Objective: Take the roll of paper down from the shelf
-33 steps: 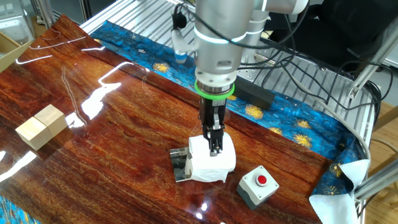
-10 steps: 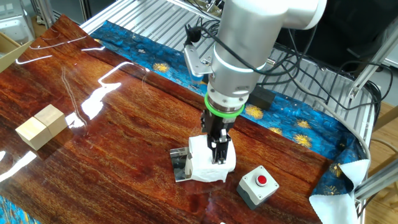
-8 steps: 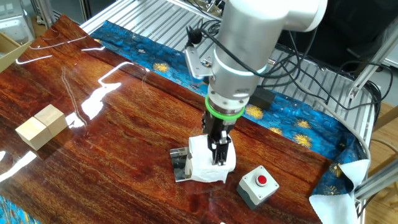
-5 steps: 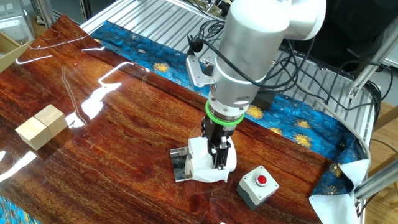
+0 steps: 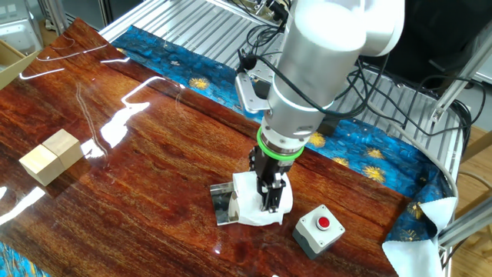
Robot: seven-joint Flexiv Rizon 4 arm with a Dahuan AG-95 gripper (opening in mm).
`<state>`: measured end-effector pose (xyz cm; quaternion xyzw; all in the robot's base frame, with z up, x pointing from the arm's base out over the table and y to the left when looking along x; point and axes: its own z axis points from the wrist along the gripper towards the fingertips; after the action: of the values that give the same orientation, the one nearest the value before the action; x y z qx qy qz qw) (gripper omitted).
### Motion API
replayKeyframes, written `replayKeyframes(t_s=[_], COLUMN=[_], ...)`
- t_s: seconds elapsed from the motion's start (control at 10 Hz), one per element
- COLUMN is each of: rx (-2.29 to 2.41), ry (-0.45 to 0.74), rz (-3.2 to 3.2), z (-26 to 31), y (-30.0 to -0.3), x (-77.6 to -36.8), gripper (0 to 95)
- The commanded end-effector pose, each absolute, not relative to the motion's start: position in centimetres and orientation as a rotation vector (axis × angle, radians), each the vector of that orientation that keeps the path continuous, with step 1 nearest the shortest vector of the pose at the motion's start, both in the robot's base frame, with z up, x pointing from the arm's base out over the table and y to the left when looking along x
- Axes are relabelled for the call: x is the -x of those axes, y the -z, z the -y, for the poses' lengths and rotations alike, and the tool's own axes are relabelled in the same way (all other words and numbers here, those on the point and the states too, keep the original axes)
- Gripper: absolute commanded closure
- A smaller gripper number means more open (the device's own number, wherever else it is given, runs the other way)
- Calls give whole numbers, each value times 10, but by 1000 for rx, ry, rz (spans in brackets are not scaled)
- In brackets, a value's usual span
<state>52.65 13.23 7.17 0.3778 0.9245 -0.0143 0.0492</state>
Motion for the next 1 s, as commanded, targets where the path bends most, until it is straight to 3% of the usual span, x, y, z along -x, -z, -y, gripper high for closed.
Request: replayKeyframes(t_s=[0.1,0.4,1.0], rx=[-1061,-1081,-1072], ry=[92,12,-26], rz=[-2846,-2867,-2840], z=[-133,-132,-126], y=[-71,-79,-86], x=[-527,-525,-528], gripper=[950,950,950])
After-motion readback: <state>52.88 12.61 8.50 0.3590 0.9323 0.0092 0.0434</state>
